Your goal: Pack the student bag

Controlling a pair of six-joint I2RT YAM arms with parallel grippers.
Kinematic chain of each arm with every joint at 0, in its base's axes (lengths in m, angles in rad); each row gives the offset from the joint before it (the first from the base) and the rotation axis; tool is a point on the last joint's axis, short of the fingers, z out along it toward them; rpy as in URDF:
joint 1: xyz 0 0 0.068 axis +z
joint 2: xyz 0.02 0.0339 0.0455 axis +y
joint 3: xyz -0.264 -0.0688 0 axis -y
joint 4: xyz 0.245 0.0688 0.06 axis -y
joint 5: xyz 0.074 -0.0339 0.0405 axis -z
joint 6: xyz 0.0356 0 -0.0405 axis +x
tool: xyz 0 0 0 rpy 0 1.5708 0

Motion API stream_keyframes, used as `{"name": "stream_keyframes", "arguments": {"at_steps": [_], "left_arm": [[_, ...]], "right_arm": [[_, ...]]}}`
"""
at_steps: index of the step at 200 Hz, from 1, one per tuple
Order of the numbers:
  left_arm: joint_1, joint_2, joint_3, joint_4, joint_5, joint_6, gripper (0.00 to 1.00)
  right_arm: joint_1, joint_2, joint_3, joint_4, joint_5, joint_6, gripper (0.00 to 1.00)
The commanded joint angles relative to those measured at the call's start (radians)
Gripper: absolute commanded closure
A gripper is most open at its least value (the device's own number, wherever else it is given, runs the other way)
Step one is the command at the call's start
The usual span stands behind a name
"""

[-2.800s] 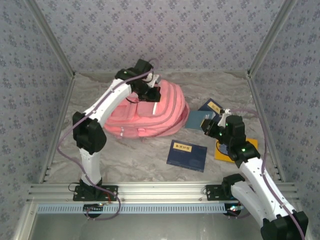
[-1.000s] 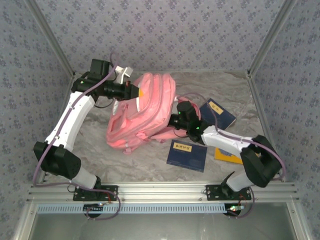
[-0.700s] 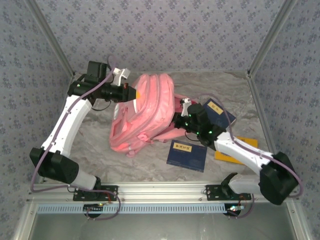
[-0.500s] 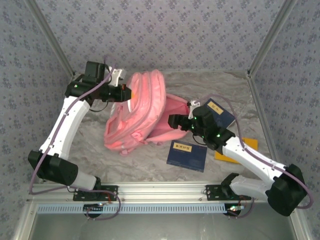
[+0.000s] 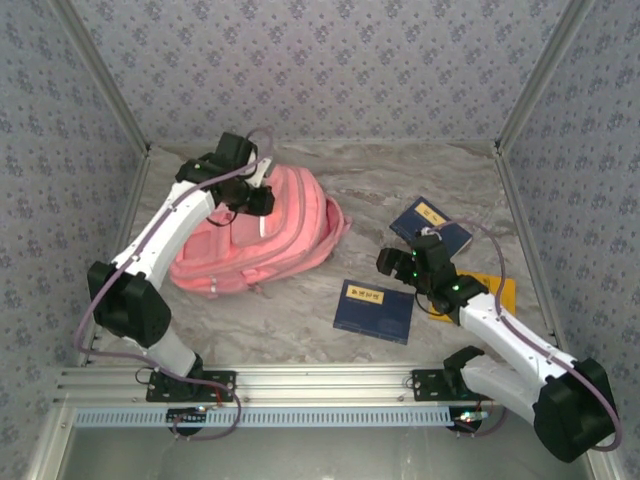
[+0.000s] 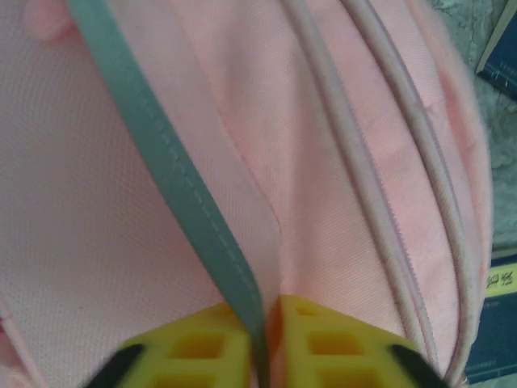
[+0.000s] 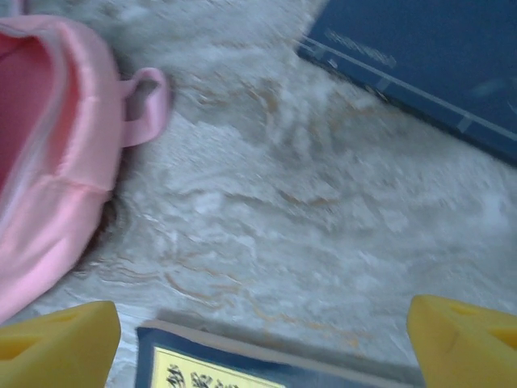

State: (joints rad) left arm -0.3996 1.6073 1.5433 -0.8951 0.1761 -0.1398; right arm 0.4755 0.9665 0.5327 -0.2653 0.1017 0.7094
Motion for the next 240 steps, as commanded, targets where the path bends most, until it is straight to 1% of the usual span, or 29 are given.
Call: {"name": "stream_keyframes", "arguments": {"at_steps": [1,14,23,39,53,66,83,98,108,117,129,142,161,174,189,204,215,222,229,240], "left_arm": [[0.004,-0.090,-0.083,0.097,0.080,-0.077,0.67],[0.015,-0.123,-0.133,0.148,0.163,-0.117,0.60],[0.017,-0.149,-0.156,0.169,0.185,-0.137,0.57],[-0.001,-0.202,-0.193,0.192,0.165,-0.158,0.51],[-0.032,-0.262,-0.226,0.198,0.131,-0.173,0.51],[-0.082,-0.325,-0.281,0.226,0.103,-0.198,0.51],[-0.169,-0.395,-0.370,0.302,0.077,-0.249,0.50],[-0.248,-0.440,-0.464,0.375,0.032,-0.306,0.51],[-0.304,-0.470,-0.530,0.432,-0.022,-0.357,0.51],[-0.344,-0.484,-0.587,0.484,-0.029,-0.392,0.50],[-0.390,-0.474,-0.632,0.527,-0.016,-0.417,0.50],[-0.433,-0.444,-0.667,0.570,0.020,-0.415,0.49],[-0.470,-0.350,-0.679,0.583,0.071,-0.409,0.48],[-0.486,-0.283,-0.679,0.587,0.099,-0.407,0.47],[-0.506,-0.234,-0.680,0.586,0.089,-0.397,0.47],[-0.512,-0.211,-0.682,0.570,0.061,-0.387,0.47],[-0.512,-0.210,-0.679,0.549,0.055,-0.375,0.47],[-0.512,-0.214,-0.677,0.533,0.051,-0.367,0.47],[-0.512,-0.222,-0.674,0.515,0.046,-0.361,0.47],[-0.512,-0.235,-0.671,0.481,0.046,-0.347,0.47]], "right_arm": [[-0.004,0.037,0.014,-0.178,0.089,0.151,0.09],[0.008,0.069,0.042,-0.263,0.123,0.215,0.10],[0.030,0.078,0.054,-0.302,0.146,0.229,0.10],[0.063,0.071,0.062,-0.363,0.182,0.251,0.10],[0.082,0.054,0.057,-0.388,0.186,0.265,0.09],[0.098,0.035,0.041,-0.392,0.177,0.279,0.09],[0.101,0.022,-0.002,-0.341,0.092,0.258,0.09],[0.103,0.021,-0.046,-0.238,-0.013,0.214,0.11],[0.110,0.017,-0.067,-0.204,-0.050,0.202,0.12],[0.119,0.008,-0.082,-0.184,-0.065,0.192,0.13],[0.129,-0.009,-0.102,-0.167,-0.074,0.187,0.13],[0.139,-0.026,-0.126,-0.142,-0.092,0.190,0.13],[0.156,-0.020,-0.153,-0.100,-0.130,0.207,0.15],[0.170,-0.001,-0.165,-0.048,-0.192,0.201,0.15],[0.196,0.030,-0.172,0.016,-0.268,0.187,0.15],[0.226,0.065,-0.181,0.112,-0.376,0.157,0.15],[0.249,0.086,-0.179,0.179,-0.484,0.123,0.15],[0.268,0.085,-0.172,0.196,-0.512,0.103,0.15],[0.285,0.078,-0.156,0.170,-0.494,0.082,0.16],[0.302,0.051,-0.114,0.048,-0.392,0.041,0.15]]}}
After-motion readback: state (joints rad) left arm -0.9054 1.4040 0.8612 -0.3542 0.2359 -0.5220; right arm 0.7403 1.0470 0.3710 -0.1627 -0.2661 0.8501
